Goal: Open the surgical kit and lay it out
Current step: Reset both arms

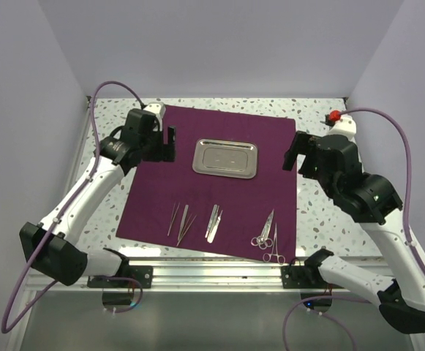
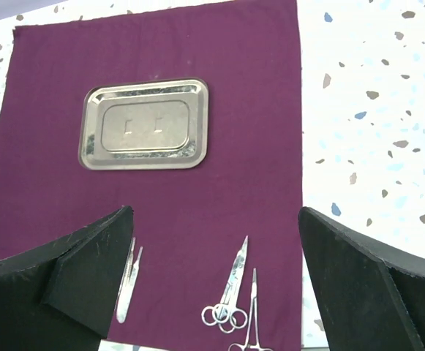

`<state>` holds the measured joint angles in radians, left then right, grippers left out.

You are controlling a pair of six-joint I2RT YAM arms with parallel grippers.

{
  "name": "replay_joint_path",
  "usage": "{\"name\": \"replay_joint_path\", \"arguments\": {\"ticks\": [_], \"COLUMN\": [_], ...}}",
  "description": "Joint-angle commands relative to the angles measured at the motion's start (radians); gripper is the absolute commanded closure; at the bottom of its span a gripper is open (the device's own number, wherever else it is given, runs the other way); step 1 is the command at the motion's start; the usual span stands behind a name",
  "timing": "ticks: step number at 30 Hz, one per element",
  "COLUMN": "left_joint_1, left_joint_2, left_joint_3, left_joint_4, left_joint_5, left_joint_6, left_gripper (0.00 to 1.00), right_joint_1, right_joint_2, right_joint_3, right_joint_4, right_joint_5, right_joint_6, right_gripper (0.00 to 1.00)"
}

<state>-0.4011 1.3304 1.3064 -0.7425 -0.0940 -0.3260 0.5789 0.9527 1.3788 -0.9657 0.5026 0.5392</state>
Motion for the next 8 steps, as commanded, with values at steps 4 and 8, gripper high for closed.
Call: {"name": "replay_joint_path", "arguments": {"ticks": [4, 8], "left_joint_1": [0.034, 0.045], "left_joint_2": [-0.014, -0.014], "left_joint_3": [-0.018, -0.03], "left_joint_4": [0.075, 0.101], "left_joint_5": [-0.033, -0.094], "left_joint_6": [-0.016, -0.016], "left_gripper": [0.14, 0.11], "right_joint_1": [0.004, 0.004], "right_joint_2": [0.0, 0.021], "right_joint_3": [-0.006, 0.003], "right_joint_4": [0.031, 0.022], "right_joint_5": [0.06, 0.069], "right_joint_6": [-0.031, -0.042], "right_gripper": [0.02, 0.02]}}
